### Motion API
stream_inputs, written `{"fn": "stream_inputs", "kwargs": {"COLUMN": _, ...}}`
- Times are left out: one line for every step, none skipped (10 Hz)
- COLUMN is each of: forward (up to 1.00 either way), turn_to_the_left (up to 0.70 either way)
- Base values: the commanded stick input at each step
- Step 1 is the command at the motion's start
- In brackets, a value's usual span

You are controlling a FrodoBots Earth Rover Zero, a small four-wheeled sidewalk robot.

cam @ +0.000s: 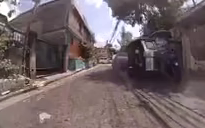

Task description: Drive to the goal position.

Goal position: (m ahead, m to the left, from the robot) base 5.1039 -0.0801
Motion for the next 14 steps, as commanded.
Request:
{"fn": "stream_inputs", "kwargs": {"forward": 0.70, "turn_to_the_left": 0.08}}
{"fn": "stream_inputs", "kwargs": {"forward": 0.70, "turn_to_the_left": 0.08}}
{"fn": "stream_inputs", "kwargs": {"forward": 0.70, "turn_to_the_left": 0.08}}
{"fn": "stream_inputs", "kwargs": {"forward": 0.70, "turn_to_the_left": 0.08}}
{"fn": "stream_inputs", "kwargs": {"forward": 0.70, "turn_to_the_left": 0.08}}
{"fn": "stream_inputs", "kwargs": {"forward": 0.70, "turn_to_the_left": 0.08}}
{"fn": "stream_inputs", "kwargs": {"forward": 0.70, "turn_to_the_left": 0.08}}
{"fn": "stream_inputs", "kwargs": {"forward": 0.70, "turn_to_the_left": 0.08}}
{"fn": "stream_inputs", "kwargs": {"forward": 0.70, "turn_to_the_left": 0.08}}
{"fn": "stream_inputs", "kwargs": {"forward": 0.70, "turn_to_the_left": 0.04}}
{"fn": "stream_inputs", "kwargs": {"forward": 0.70, "turn_to_the_left": -0.12}}
{"fn": "stream_inputs", "kwargs": {"forward": 0.70, "turn_to_the_left": -0.27}}
{"fn": "stream_inputs", "kwargs": {"forward": 0.70, "turn_to_the_left": -0.27}}
{"fn": "stream_inputs", "kwargs": {"forward": 0.70, "turn_to_the_left": -0.09}}
